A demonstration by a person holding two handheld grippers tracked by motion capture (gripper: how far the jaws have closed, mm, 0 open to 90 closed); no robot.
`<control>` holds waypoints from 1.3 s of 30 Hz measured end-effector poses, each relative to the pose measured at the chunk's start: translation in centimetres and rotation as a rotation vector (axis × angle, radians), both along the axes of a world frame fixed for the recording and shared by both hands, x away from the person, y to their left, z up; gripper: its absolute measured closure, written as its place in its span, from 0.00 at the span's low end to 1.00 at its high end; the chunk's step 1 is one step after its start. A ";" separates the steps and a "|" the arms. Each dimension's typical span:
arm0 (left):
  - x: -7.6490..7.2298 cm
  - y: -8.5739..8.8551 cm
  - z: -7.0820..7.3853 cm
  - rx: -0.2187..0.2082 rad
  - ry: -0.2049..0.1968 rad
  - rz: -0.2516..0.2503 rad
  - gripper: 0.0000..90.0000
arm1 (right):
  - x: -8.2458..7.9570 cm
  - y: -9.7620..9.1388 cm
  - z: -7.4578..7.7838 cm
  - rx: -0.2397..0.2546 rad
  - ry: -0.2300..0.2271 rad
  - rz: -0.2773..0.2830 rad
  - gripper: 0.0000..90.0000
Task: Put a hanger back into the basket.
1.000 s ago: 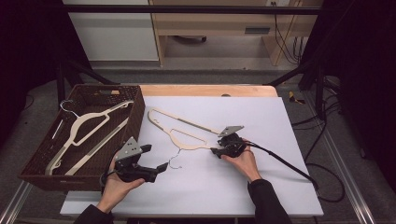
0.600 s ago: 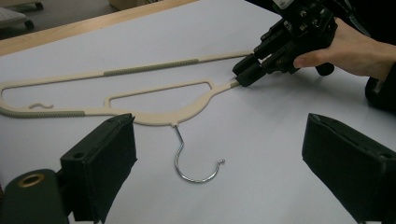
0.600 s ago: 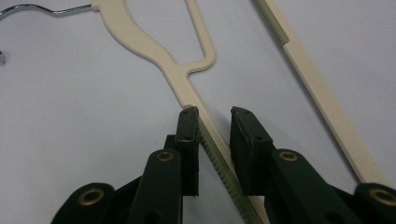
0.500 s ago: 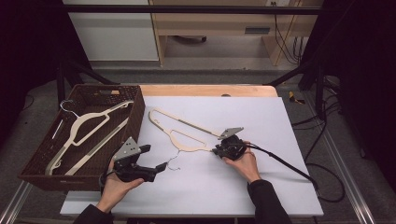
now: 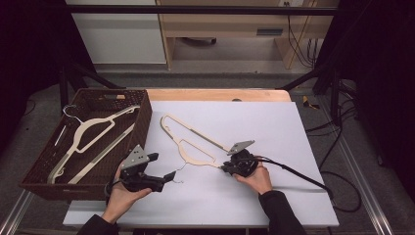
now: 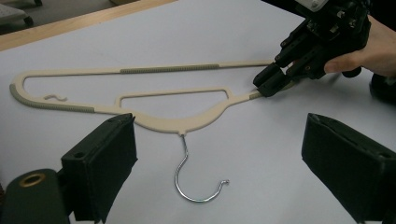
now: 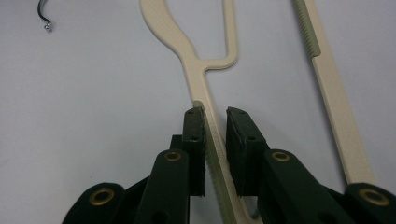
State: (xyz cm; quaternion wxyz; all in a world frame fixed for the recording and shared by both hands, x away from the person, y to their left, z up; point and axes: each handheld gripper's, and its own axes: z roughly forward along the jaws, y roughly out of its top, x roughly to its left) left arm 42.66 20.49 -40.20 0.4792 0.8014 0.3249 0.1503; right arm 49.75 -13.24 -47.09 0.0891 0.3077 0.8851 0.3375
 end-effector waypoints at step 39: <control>0.1 -0.2 -0.3 0.022 0.008 0.003 0.11 | -2.1 0.6 -0.3 0.016 -0.012 0.018 0.88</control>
